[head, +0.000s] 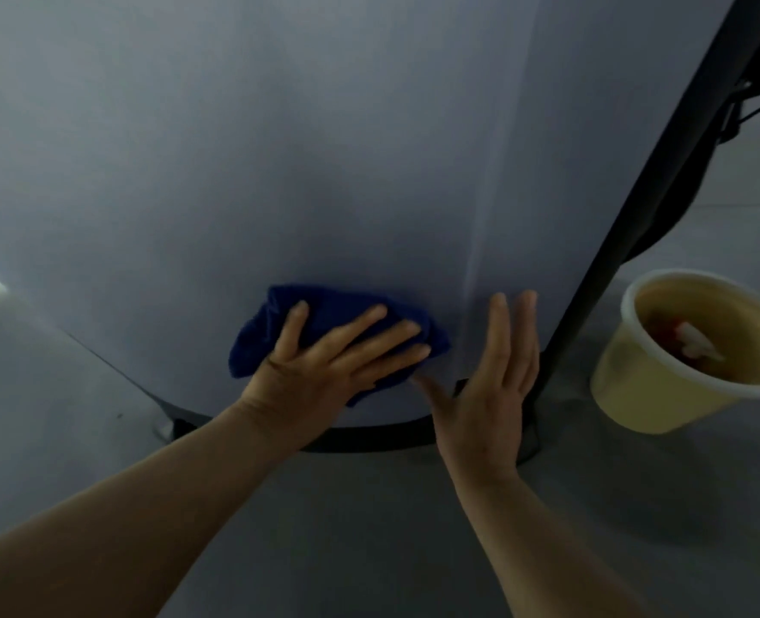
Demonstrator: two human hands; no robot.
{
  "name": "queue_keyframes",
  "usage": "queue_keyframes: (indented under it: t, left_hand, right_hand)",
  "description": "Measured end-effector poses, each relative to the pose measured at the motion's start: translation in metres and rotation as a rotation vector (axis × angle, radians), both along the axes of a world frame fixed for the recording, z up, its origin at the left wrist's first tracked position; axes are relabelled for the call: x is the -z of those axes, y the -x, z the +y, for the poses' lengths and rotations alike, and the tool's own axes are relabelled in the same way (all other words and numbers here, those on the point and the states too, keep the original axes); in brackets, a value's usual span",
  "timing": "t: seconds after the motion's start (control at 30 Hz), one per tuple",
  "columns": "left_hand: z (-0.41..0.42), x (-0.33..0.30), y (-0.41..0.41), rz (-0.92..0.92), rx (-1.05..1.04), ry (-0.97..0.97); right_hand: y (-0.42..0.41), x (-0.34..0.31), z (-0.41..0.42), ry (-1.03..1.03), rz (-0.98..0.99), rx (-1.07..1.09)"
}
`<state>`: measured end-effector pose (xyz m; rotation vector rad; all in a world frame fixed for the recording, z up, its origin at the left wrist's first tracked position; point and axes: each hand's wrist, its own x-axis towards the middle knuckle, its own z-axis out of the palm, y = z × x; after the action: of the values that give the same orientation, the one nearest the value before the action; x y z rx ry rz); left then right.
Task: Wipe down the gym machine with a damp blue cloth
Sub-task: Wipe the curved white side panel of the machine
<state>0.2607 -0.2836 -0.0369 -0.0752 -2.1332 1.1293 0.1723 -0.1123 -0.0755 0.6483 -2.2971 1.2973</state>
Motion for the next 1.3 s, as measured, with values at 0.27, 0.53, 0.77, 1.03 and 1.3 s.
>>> queue_keyframes:
  t: [0.27, 0.53, 0.77, 1.03, 1.3]
  left_hand:
    - [0.031, -0.015, 0.029, 0.001, -0.002, -0.007]
    - [0.04, -0.027, 0.038, 0.008, 0.071, -0.043]
    - [0.01, 0.047, -0.003, -0.185, 0.015, 0.12]
    - [0.029, 0.057, 0.015, -0.153, -0.009, 0.056]
    - [0.033, 0.042, 0.018, -0.185, 0.036, 0.03]
  right_hand:
    - [0.006, 0.007, 0.006, -0.07, -0.298, -0.037]
    - [0.006, 0.004, 0.019, -0.074, -0.269, -0.047]
    - [0.0, 0.0, 0.025, 0.152, -0.269, -0.078]
    - [0.001, 0.013, 0.019, 0.421, -0.807, 0.019]
    - [0.004, 0.008, 0.016, 0.705, -1.512, -0.01]
